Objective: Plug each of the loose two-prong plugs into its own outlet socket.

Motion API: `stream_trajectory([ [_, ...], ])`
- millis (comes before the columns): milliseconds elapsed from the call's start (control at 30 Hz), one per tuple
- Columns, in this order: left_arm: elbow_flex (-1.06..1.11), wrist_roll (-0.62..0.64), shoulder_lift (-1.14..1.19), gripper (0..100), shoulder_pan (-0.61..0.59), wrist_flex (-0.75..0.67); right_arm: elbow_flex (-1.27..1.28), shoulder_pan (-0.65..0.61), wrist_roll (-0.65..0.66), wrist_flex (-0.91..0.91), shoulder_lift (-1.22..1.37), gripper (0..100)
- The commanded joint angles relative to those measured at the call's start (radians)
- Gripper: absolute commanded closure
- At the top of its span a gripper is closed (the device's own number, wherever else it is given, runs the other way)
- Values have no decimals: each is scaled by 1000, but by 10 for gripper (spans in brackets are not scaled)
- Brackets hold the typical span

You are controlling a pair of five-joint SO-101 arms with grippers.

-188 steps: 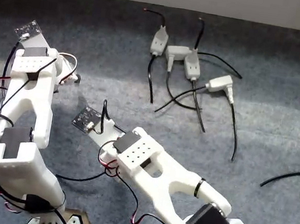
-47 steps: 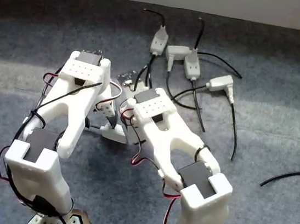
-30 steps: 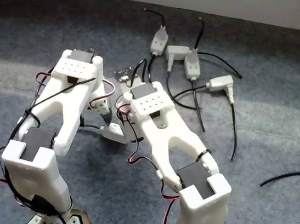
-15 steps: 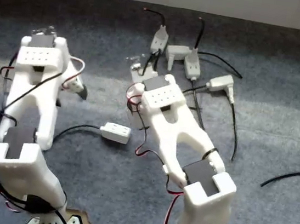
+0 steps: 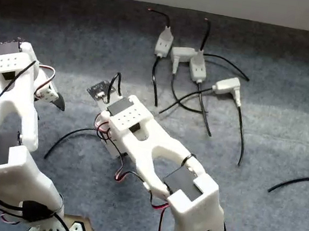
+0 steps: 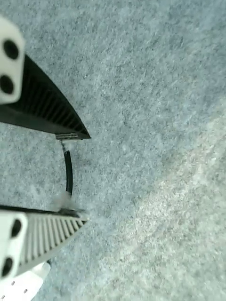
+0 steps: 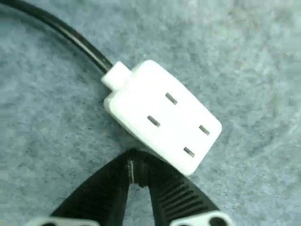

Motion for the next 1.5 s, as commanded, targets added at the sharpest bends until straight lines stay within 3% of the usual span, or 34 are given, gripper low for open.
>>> stream_trajectory([
  [0,-2,-17,-5,748,-22,3,-7,-5,-2,-13,15,992],
  [467,196,-21,-5,748,96,0,-41,211,2,-79,22,992],
  [667,268,-101,-5,748,180,0,-39,222,2,-91,24,992],
  [1067,288,-107,-7,748,294,0,-107,251,2,22,16,992],
  [1267,285,-144,-7,748,220,-40,-286,312,0,166,16,992],
  [1467,289,-209,-4,748,64,-78,-397,288,-11,159,21,992],
])
